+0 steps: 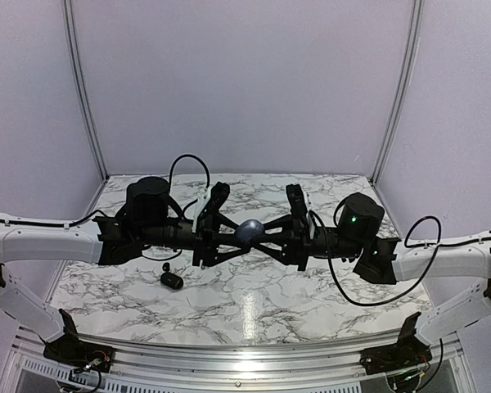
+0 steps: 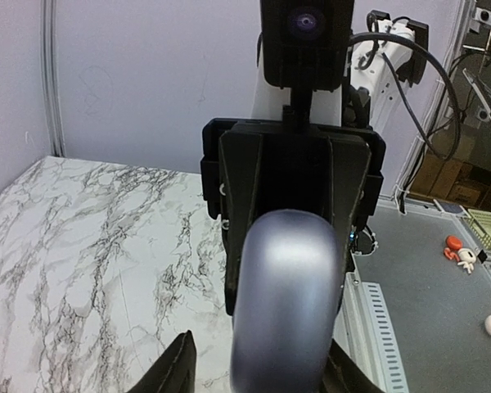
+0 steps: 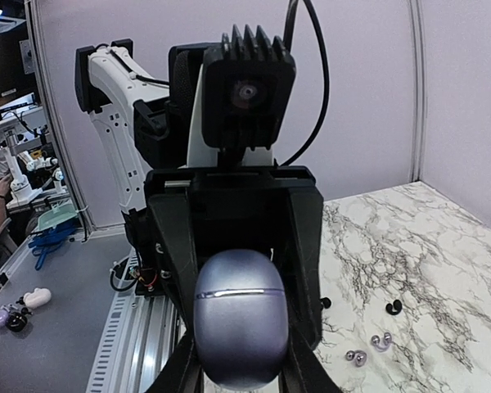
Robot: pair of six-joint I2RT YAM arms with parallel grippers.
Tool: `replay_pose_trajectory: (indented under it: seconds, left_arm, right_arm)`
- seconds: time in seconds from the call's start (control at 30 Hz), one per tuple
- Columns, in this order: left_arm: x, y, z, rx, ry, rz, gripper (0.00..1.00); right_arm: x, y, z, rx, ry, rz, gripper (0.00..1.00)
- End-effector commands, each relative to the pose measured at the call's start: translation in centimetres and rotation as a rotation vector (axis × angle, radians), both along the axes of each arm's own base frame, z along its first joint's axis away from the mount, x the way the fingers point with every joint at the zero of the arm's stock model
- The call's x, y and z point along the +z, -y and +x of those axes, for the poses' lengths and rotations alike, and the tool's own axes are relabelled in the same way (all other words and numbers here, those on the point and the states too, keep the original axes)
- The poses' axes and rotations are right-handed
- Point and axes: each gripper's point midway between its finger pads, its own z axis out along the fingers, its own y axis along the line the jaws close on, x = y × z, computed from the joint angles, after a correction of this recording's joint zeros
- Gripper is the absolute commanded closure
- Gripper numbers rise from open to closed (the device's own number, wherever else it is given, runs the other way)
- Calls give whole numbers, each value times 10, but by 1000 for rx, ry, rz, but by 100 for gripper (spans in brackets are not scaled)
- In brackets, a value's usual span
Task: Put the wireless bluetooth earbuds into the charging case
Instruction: Pass from the right arm to the left
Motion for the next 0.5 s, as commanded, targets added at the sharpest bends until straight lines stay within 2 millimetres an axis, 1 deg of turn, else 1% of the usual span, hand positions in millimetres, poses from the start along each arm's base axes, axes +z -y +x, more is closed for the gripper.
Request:
replay_pose_trajectory:
  seconds: [0.0,0.1,0.17,0.27,0.33,0.47]
  left_arm:
    - [22,4,-1,-7,32,-51,59]
    - [20,3,-2,-14,35,-46,73]
    - [19,2,-4,-26,39,-38,80]
    - [10,2,-8,-54,43,5,85]
    - [-1,1,-12,-77,32,52,89]
    - [-23,-5,-18,-108,4,164,94]
  right_arm:
    - [9,-2,-3,6,29,28,86]
    - [8,-2,-3,7,32,23,86]
    - [7,-2,-4,10,36,14,83]
    - [4,1,-6,13,42,-17,70]
    - [0,3,-8,15,41,-54,64]
    - [-17,8,-16,48,23,-169,55]
